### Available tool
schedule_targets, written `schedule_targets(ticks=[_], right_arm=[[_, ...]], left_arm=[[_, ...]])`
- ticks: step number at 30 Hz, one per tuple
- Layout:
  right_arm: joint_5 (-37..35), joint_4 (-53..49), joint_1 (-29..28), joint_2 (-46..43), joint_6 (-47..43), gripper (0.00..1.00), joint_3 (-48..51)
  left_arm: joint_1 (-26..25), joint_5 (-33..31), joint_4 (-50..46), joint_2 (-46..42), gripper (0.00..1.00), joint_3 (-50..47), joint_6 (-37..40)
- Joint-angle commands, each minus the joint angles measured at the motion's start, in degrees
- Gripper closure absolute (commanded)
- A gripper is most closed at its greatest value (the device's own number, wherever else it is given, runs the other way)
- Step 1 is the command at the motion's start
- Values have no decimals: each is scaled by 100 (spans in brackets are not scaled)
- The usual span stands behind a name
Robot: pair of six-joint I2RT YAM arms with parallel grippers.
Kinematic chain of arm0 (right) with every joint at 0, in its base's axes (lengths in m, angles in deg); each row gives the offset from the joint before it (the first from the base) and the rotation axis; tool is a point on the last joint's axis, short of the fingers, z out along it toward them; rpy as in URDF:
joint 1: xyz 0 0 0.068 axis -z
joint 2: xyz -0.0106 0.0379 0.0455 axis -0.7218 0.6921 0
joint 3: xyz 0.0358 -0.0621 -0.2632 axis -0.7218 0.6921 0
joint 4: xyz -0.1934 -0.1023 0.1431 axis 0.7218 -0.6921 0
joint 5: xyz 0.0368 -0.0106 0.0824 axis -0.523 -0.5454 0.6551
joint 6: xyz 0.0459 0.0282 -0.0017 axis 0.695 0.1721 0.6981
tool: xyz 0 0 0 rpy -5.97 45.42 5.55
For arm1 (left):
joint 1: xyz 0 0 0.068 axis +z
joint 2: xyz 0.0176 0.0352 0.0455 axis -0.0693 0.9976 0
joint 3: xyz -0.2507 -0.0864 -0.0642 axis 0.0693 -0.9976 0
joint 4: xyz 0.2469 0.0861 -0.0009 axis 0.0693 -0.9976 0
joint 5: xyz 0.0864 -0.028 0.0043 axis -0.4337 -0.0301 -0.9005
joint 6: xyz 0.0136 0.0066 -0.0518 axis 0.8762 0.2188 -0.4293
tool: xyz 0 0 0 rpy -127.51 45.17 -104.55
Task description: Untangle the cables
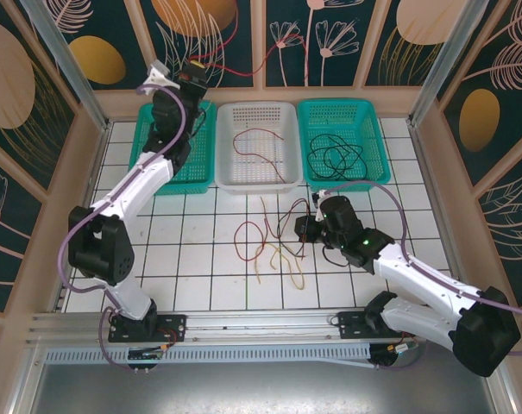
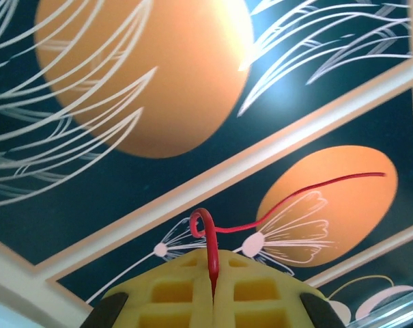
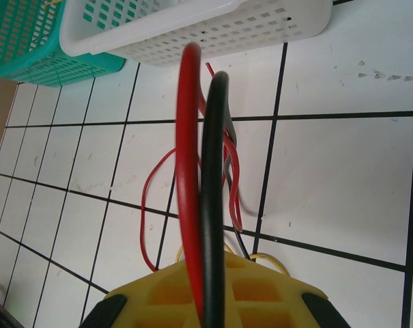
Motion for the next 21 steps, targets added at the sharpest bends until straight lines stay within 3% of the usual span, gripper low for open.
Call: schedule_targets(ticks=[1, 5, 7, 9, 10, 12, 13, 16, 21], right_arm=[[-150, -22, -38, -159, 63, 93, -198], [-198, -73, -40, -227, 72, 93, -200], [-226, -113, -36, -276, 64, 93, -199], [-254, -141, -23, -323, 46, 93, -200], [-263, -159, -7, -331, 37, 93, -220], [-264, -205, 21, -347, 11, 92, -290], [-264, -223, 35, -352, -1, 92, -320], [-230, -241, 48, -356, -17, 92, -416], [-233, -399, 74, -231, -205, 91, -678]], left_arm=[[-81, -202, 893, 242, 100, -480, -667], [-246, -186, 899, 324, 99, -865, -680], [-378, 40, 771, 388, 65, -1015, -641], [-570, 328, 573, 436, 41, -1142, -512], [-671, 412, 469, 399, 21, -1267, -434], [-816, 360, 392, 186, 16, -1682, -380], [-858, 286, 402, 5, 5, -1934, -400], [-910, 248, 13, -492, 1, -2103, -125], [-917, 556, -1313, -1131, 1, -1513, 1016]])
